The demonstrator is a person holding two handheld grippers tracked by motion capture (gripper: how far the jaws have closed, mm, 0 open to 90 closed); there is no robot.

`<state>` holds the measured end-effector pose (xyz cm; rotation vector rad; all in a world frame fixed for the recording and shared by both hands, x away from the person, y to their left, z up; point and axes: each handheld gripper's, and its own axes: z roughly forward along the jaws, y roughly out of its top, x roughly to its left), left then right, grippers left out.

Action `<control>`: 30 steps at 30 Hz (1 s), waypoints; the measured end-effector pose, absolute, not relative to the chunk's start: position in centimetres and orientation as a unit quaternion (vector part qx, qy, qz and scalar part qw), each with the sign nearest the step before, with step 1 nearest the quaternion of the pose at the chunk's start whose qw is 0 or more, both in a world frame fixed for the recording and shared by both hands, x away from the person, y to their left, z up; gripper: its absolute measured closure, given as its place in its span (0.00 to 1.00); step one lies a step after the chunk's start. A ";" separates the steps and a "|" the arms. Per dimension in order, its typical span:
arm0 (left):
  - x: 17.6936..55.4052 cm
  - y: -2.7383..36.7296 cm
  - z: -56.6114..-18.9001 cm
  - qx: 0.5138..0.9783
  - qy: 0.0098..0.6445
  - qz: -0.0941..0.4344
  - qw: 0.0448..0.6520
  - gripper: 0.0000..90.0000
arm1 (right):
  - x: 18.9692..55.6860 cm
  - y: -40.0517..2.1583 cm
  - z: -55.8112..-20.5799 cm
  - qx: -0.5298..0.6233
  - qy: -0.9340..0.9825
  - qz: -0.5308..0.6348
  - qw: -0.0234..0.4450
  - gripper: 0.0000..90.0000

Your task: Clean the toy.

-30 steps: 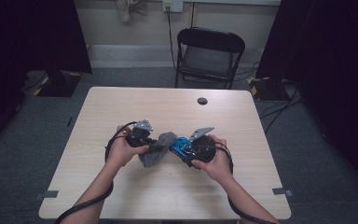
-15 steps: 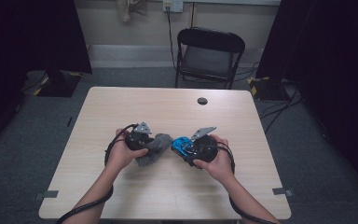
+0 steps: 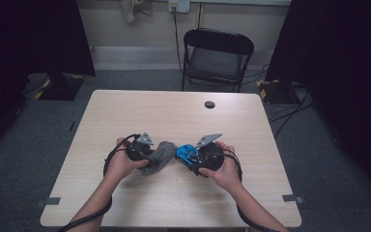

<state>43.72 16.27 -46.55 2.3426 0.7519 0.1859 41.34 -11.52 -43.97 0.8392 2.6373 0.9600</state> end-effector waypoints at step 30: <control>42.7 14.4 -44.5 0.877 0.255 0.012 0.407 0.80 | 42.1 -12.0 -43.5 0.303 0.889 0.323 0.120 0.29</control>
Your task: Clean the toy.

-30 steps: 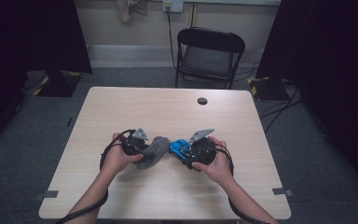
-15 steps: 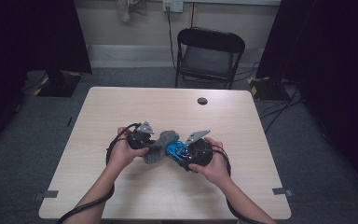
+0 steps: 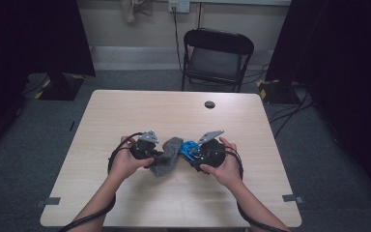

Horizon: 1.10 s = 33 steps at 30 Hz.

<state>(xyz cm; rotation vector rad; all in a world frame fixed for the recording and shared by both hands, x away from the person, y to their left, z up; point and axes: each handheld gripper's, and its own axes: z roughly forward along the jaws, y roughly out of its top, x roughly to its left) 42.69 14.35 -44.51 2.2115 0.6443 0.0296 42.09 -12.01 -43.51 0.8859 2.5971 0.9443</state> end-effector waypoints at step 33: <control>43.0 10.7 -45.4 0.861 0.271 0.022 0.431 0.81 | 43.0 -10.9 -41.1 0.306 0.880 0.340 0.126 0.29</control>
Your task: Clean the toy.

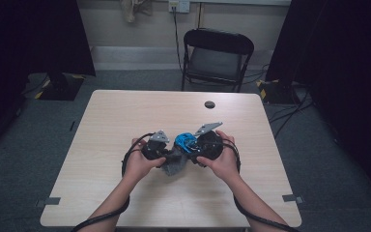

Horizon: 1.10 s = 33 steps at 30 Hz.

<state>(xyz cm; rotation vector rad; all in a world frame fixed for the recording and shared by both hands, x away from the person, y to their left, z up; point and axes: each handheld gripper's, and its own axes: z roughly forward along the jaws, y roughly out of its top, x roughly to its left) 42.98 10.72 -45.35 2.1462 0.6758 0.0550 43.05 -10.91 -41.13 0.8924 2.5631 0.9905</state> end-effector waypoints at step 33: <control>40.6 7.0 -46.0 0.870 0.211 -0.038 0.443 0.81 | 44.8 -10.0 -40.7 0.339 0.863 0.351 0.131 0.29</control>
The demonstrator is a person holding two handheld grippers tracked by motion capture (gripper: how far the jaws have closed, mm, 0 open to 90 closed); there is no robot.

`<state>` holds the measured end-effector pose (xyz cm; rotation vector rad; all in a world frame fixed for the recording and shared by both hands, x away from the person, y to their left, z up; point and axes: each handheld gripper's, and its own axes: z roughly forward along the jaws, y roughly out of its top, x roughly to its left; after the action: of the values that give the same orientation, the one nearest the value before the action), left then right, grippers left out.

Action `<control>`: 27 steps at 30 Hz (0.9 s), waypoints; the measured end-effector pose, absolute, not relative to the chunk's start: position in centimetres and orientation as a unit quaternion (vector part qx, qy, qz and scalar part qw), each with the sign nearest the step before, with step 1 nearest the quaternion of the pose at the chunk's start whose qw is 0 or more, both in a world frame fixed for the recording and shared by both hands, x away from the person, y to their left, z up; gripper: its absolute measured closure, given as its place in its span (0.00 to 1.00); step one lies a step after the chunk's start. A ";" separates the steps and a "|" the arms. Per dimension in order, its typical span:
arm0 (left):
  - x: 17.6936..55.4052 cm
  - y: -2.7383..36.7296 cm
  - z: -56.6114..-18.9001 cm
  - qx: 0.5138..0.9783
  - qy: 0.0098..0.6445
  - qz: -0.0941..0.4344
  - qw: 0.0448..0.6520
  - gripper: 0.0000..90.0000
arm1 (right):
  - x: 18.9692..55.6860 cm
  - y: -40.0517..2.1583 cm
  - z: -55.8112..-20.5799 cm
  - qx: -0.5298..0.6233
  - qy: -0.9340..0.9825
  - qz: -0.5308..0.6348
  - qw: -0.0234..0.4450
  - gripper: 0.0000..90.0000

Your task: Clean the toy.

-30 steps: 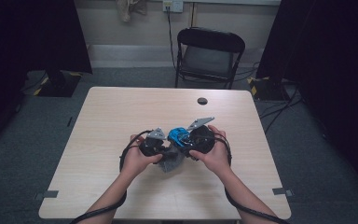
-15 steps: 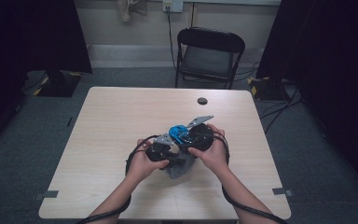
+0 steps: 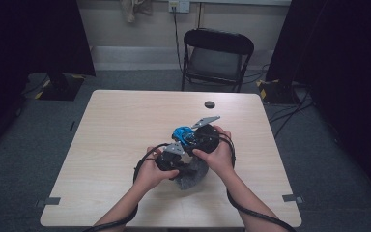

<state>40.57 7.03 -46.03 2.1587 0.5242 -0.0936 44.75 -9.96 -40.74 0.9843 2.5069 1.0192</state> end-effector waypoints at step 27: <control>45.1 12.7 -44.8 0.846 0.321 0.047 0.423 0.81 | 43.1 -10.8 -40.9 0.316 0.872 0.356 0.117 0.32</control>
<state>45.11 12.68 -44.79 2.1184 0.8045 0.1183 43.14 -10.80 -40.89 0.9255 2.5510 1.0422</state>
